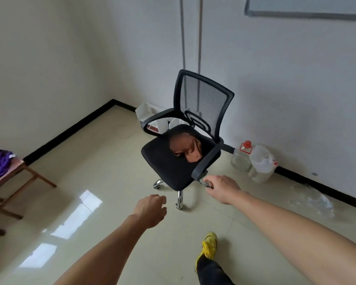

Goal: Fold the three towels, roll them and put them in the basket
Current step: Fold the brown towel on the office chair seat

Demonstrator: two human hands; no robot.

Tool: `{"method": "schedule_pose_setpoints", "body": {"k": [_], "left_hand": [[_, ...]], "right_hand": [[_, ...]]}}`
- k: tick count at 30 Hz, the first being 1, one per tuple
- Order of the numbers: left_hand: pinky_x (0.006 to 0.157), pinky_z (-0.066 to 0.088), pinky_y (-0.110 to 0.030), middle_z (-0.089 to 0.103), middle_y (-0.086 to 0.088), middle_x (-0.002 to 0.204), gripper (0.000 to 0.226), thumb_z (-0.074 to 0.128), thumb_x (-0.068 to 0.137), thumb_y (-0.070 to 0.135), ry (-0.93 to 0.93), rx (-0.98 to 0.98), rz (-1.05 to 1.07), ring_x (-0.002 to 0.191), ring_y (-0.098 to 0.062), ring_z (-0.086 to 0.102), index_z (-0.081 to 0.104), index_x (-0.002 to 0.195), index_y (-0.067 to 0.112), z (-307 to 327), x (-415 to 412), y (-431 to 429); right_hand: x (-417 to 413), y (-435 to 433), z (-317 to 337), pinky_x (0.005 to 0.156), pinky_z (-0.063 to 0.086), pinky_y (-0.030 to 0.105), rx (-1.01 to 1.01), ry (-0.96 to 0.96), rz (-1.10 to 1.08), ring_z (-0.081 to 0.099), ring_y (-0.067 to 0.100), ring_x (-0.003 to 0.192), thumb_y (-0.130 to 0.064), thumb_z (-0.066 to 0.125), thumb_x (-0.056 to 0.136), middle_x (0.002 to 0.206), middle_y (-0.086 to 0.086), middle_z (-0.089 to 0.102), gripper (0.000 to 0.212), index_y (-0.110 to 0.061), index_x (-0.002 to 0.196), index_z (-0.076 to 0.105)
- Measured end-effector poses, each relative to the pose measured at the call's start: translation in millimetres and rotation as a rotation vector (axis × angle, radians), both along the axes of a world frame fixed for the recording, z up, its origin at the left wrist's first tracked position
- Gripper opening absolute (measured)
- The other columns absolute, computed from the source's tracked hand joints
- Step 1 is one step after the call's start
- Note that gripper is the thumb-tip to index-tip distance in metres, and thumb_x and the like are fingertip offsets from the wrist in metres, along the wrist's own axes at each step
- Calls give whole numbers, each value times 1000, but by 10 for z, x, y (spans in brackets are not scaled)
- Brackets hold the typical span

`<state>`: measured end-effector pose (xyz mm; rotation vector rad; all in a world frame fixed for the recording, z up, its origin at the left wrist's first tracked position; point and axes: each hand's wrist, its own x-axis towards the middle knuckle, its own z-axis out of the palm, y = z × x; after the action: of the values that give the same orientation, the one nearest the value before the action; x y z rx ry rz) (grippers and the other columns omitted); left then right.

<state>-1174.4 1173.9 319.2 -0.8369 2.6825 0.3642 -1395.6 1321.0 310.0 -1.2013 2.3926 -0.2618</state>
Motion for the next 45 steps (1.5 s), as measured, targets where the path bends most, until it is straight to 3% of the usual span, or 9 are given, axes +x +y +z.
{"method": "schedule_pose_setpoints", "body": {"k": [12, 18, 25, 28, 31, 35, 40, 43, 45], "left_hand": [[82, 46, -29, 65, 5, 117, 30, 48, 93, 33, 42, 43, 183, 106, -19, 60, 59, 120, 27, 1, -1199, -1773], [82, 49, -31, 64, 5, 113, 27, 44, 93, 34, -33, 102, 131, 103, -19, 60, 59, 116, 29, -178, -1617, -2569], [82, 52, -33, 64, 2, 108, 28, 41, 92, 29, -66, 183, -62, 98, -19, 60, 62, 109, 21, -560, -2438, -3804], [72, 47, -28, 63, 2, 104, 27, 40, 93, 30, -93, 203, -207, 91, -16, 58, 61, 108, 22, -733, -2752, -4388], [64, 37, -24, 62, 3, 101, 25, 41, 94, 32, -169, 217, -287, 85, -14, 55, 59, 108, 24, -967, -2989, -4962], [68, 44, -26, 64, 0, 107, 27, 42, 94, 33, -330, 219, -348, 91, -19, 61, 59, 111, 21, -1232, -3205, -5396], [76, 50, -29, 65, 2, 105, 26, 49, 88, 33, -304, 370, -239, 93, -18, 61, 65, 106, 23, -1605, -3290, -5391], [65, 47, -23, 66, 5, 92, 22, 51, 89, 32, -310, 517, -95, 81, -14, 61, 68, 98, 21, -2037, -3356, -5217], [63, 50, -28, 65, 1, 79, 19, 53, 88, 29, -333, 642, 69, 71, -16, 62, 67, 90, 16, -2299, -3415, -5114]], "right_hand": [[-1532, -2069, -286, 85, 51, 35, 77, -53, 41, 61, 27, 104, -34, 56, 88, 118, 3, 65, 36, -30, 124, 54], [-1930, -2764, -418, 78, 47, 31, 116, -71, 13, 61, 24, 105, -34, 52, 90, 118, -1, 64, 39, -32, 129, 52], [-2257, -3308, -795, 70, 43, 27, 180, -113, -216, 62, 23, 102, -34, 55, 90, 110, 0, 69, 39, -29, 129, 53], [-2259, -3546, -961, 68, 40, 27, 206, -167, -366, 64, 24, 98, -34, 57, 91, 105, 4, 70, 40, -25, 130, 54], [-2163, -3851, -1137, 75, 46, 28, 169, -226, -524, 64, 22, 100, -31, 58, 90, 106, 1, 70, 39, -21, 127, 57], [-1938, -4064, -1253, 84, 48, 31, 128, -265, -672, 62, 22, 108, -30, 58, 89, 115, -1, 68, 37, -22, 125, 59], [-1769, -3939, -1422, 90, 46, 30, 209, -314, -766, 61, 19, 112, -29, 59, 91, 123, -1, 65, 42, -24, 132, 55], [-1900, -3861, -1752, 89, 46, 30, 245, -301, -791, 61, 21, 113, -28, 57, 92, 126, 0, 64, 41, -24, 132, 54], [-1989, -3851, -1971, 89, 46, 30, 257, -276, -818, 60, 22, 114, -27, 57, 92, 128, 1, 62, 40, -23, 132, 54]]}}
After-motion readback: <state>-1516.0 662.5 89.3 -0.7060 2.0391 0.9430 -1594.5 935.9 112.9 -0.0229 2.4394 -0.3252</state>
